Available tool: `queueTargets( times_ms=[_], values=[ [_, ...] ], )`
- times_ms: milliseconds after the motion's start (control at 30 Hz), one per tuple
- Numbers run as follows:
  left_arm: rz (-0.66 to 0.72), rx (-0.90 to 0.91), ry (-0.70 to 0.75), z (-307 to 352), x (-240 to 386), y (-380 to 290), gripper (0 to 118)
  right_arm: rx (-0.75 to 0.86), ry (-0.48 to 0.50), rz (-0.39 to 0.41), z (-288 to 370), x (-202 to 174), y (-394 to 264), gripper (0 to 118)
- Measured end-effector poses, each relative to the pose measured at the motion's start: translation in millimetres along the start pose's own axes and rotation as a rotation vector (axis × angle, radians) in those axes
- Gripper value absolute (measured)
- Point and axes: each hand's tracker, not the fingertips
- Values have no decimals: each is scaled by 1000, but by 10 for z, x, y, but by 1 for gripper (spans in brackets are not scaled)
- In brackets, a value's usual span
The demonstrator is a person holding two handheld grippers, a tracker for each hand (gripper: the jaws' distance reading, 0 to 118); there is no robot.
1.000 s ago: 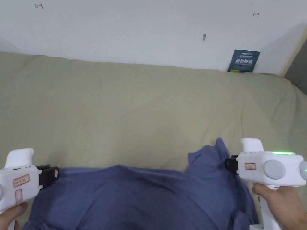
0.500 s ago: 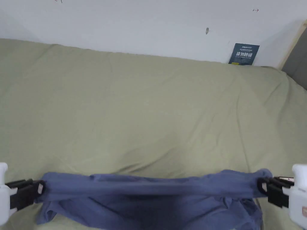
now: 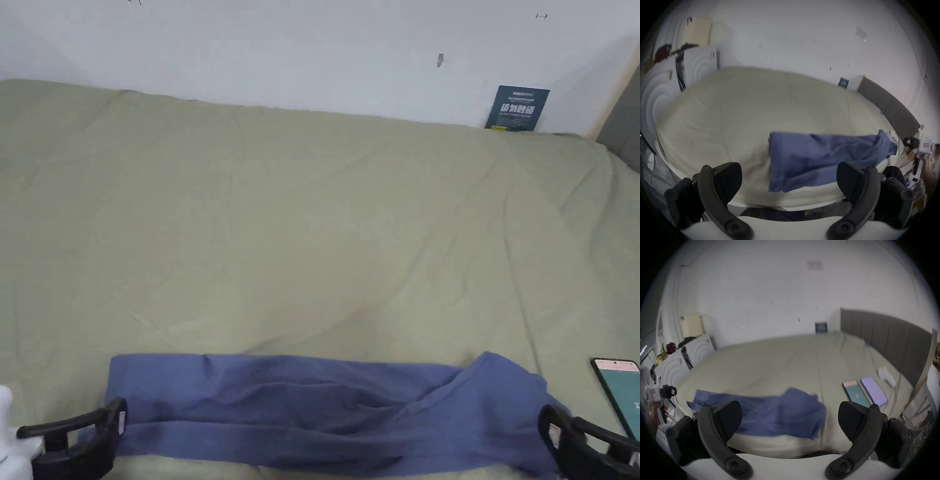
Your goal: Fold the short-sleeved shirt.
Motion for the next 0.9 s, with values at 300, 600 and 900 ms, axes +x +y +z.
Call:
queueTargets(
  times_ms=[300, 600, 900],
  values=[
    [-37, 76, 51, 147, -27, 87, 40, 238, -119, 144, 338, -698, -33, 0],
    [486, -206, -255, -330, -770, 94, 0, 157, 0, 111, 322, -868, -83, 0],
    [854, -580, -675, -1358, -1295, -210, 118, 92, 19, 110, 219, -1040, -46, 0]
  ],
)
